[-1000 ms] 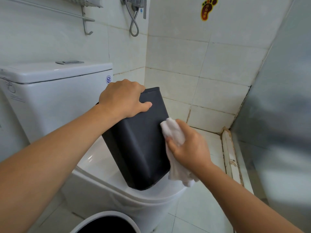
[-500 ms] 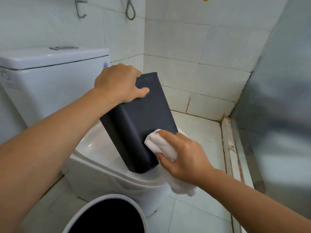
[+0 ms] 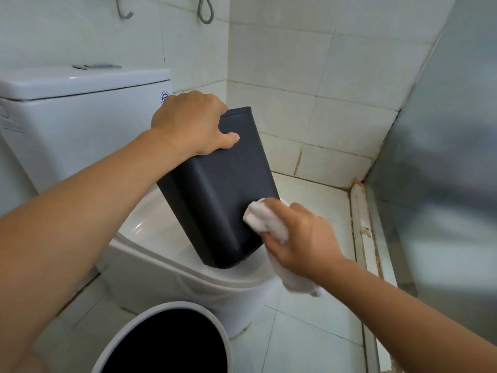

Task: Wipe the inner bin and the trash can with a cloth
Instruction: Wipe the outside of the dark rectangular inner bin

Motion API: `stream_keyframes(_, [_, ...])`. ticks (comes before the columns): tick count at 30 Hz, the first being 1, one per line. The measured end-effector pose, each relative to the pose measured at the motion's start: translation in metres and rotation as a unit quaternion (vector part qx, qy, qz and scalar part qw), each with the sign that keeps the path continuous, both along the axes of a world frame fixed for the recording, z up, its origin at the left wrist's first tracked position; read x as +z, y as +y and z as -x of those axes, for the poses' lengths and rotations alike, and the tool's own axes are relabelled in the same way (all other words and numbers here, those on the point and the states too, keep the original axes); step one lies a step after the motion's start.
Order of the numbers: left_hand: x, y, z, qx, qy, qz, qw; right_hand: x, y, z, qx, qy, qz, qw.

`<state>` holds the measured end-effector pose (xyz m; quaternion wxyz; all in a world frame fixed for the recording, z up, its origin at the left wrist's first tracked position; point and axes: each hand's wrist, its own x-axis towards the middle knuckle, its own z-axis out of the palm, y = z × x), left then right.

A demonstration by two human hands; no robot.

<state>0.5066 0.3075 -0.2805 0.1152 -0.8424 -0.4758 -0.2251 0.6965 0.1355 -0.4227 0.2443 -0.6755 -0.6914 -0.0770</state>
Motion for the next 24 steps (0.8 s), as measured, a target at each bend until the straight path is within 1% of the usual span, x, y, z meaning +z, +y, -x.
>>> stream_keyframes(2, [0.001,-0.002,0.0,0.004,0.002,0.002,1.0,0.006,0.011,-0.008,-0.055,0.02,0.008,0.998])
stream_keyframes(3, [0.0,-0.002,0.001,0.007,0.0,0.003,1.0,0.007,0.01,-0.007,-0.057,0.016,0.002,0.998])
stream_keyframes(5, [0.0,-0.001,0.002,0.012,-0.002,0.005,1.0,0.004,-0.003,0.006,-0.008,-0.02,-0.003,1.0])
stream_keyframes(7, [-0.001,-0.001,0.001,0.009,0.0,0.005,1.0,-0.001,-0.018,0.015,0.043,-0.048,0.014,0.998])
stream_keyframes(8, [-0.001,-0.001,0.001,0.006,0.001,0.005,1.0,-0.001,-0.018,0.013,0.037,-0.053,0.018,0.998])
stream_keyframes(11, [0.0,-0.003,0.0,0.005,0.0,0.006,1.0,0.008,0.001,-0.003,-0.057,-0.026,0.025,0.998])
stream_keyframes(12, [0.0,-0.003,0.001,0.008,-0.004,0.008,1.0,0.008,0.002,-0.004,-0.066,-0.032,0.024,0.997])
stream_keyframes(14, [0.0,-0.003,0.002,0.013,-0.009,0.009,1.0,0.007,-0.008,0.008,-0.024,-0.063,0.018,0.998])
stream_keyframes(16, [0.0,-0.003,0.002,0.013,-0.011,0.013,1.0,0.004,-0.021,0.016,0.024,-0.071,0.04,0.996])
stream_keyframes(17, [-0.001,-0.003,0.002,0.012,-0.012,0.015,1.0,0.005,-0.019,0.013,0.018,-0.07,0.042,0.996])
stream_keyframes(19, [0.0,-0.004,0.002,0.01,-0.013,0.016,1.0,0.009,-0.007,0.002,-0.036,-0.061,0.033,0.997])
stream_keyframes(21, [0.001,-0.005,0.004,0.014,-0.014,0.015,1.0,0.009,-0.001,-0.002,-0.064,-0.077,0.026,0.995])
stream_keyframes(22, [0.001,-0.004,0.005,0.017,-0.013,0.015,1.0,0.009,-0.004,0.002,-0.051,-0.088,0.018,0.995])
stream_keyframes(24, [0.001,-0.003,0.006,0.017,-0.013,0.018,1.0,0.005,-0.017,0.015,0.007,-0.095,0.024,0.995])
